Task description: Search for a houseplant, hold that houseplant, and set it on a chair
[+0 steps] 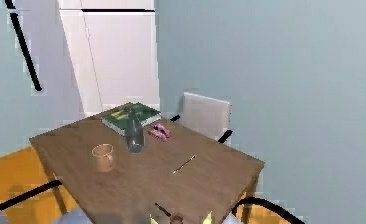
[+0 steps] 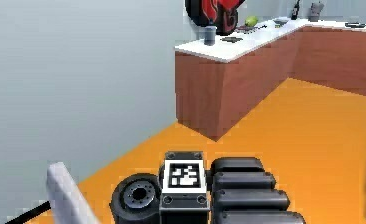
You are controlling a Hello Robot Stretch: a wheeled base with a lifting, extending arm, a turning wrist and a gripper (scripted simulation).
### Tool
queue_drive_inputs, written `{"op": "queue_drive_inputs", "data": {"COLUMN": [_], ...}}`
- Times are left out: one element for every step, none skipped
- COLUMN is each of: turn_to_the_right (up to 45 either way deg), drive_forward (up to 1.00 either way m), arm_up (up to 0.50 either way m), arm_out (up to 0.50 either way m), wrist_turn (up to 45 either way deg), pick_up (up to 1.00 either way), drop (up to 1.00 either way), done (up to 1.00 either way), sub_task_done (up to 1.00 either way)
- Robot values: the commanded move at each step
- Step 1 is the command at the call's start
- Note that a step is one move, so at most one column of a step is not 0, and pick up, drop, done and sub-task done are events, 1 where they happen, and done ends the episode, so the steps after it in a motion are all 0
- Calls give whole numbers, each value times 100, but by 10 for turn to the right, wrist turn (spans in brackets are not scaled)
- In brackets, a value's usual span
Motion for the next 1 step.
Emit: {"op": "queue_drive_inputs", "data": {"turn_to_the_right": [-330], "drive_forward": [0], "arm_up": [0], "arm_out": [0], "wrist_turn": [0], "pick_up": [0], "drop": [0], "done": [0], "sub_task_done": [0]}}
